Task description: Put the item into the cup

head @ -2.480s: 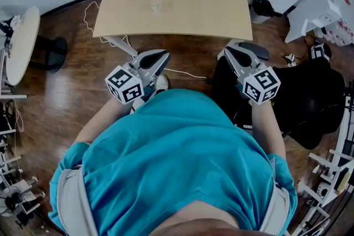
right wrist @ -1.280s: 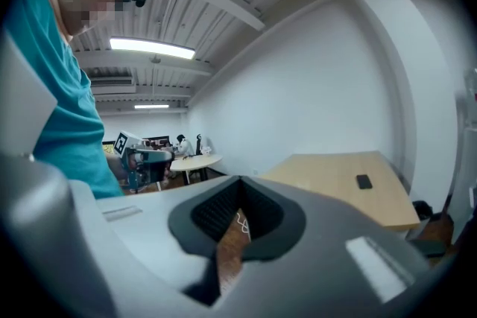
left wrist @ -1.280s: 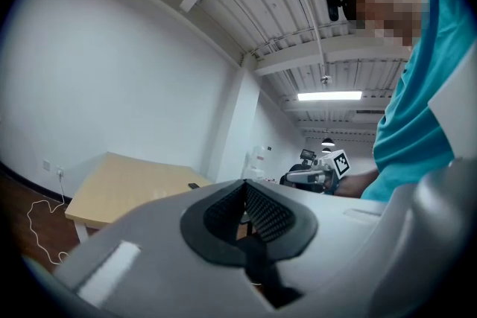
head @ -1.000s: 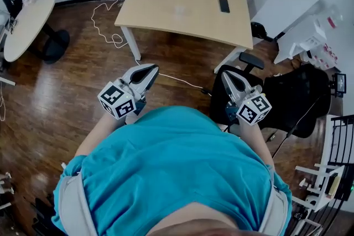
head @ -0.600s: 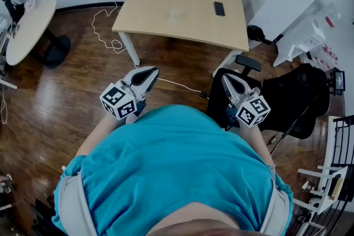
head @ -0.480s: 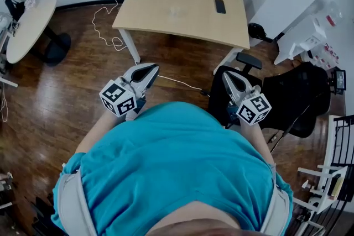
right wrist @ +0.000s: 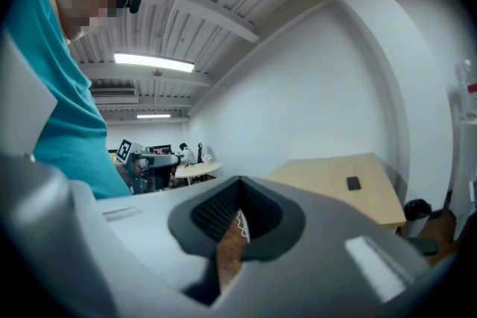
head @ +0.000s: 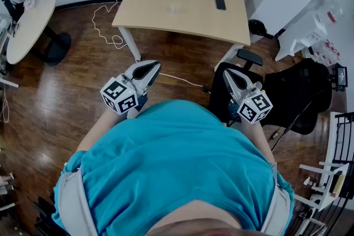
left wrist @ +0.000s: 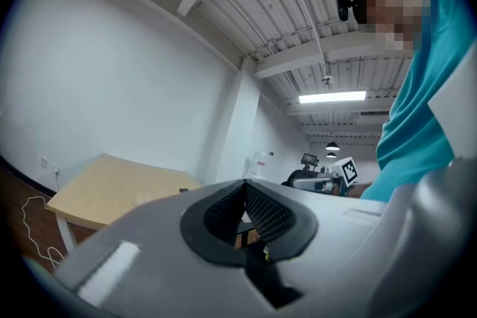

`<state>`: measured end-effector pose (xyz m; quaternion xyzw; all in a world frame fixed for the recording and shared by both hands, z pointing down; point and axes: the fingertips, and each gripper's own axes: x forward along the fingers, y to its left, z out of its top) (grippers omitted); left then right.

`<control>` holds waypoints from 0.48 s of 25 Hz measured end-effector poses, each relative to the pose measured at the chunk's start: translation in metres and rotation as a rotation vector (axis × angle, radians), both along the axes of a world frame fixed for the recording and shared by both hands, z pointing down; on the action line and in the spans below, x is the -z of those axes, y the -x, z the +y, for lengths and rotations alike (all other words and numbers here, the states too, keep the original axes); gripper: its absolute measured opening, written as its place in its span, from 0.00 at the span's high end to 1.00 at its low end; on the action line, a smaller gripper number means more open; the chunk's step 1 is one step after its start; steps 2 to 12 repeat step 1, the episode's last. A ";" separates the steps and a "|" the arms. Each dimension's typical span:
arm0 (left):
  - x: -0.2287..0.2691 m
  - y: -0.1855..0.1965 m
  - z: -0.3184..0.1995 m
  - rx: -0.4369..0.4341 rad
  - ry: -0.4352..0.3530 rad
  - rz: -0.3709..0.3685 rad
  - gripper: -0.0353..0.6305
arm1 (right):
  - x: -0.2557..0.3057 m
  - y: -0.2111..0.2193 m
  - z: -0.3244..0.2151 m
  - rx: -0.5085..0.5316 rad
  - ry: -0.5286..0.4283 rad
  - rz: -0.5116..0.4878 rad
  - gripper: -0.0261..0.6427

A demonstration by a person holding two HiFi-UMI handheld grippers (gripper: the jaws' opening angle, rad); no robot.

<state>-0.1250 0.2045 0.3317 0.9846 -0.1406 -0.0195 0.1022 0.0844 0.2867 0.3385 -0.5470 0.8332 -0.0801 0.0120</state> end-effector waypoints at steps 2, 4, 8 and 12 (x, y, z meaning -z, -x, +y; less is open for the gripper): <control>0.000 -0.001 -0.001 -0.001 -0.001 0.001 0.94 | 0.000 0.000 -0.001 0.001 -0.002 0.002 0.96; 0.000 -0.001 -0.001 -0.001 -0.001 0.001 0.94 | 0.000 0.000 -0.001 0.001 -0.002 0.002 0.96; 0.000 -0.001 -0.001 -0.001 -0.001 0.001 0.94 | 0.000 0.000 -0.001 0.001 -0.002 0.002 0.96; 0.000 -0.001 -0.001 -0.001 -0.001 0.001 0.94 | 0.000 0.000 -0.001 0.001 -0.002 0.002 0.96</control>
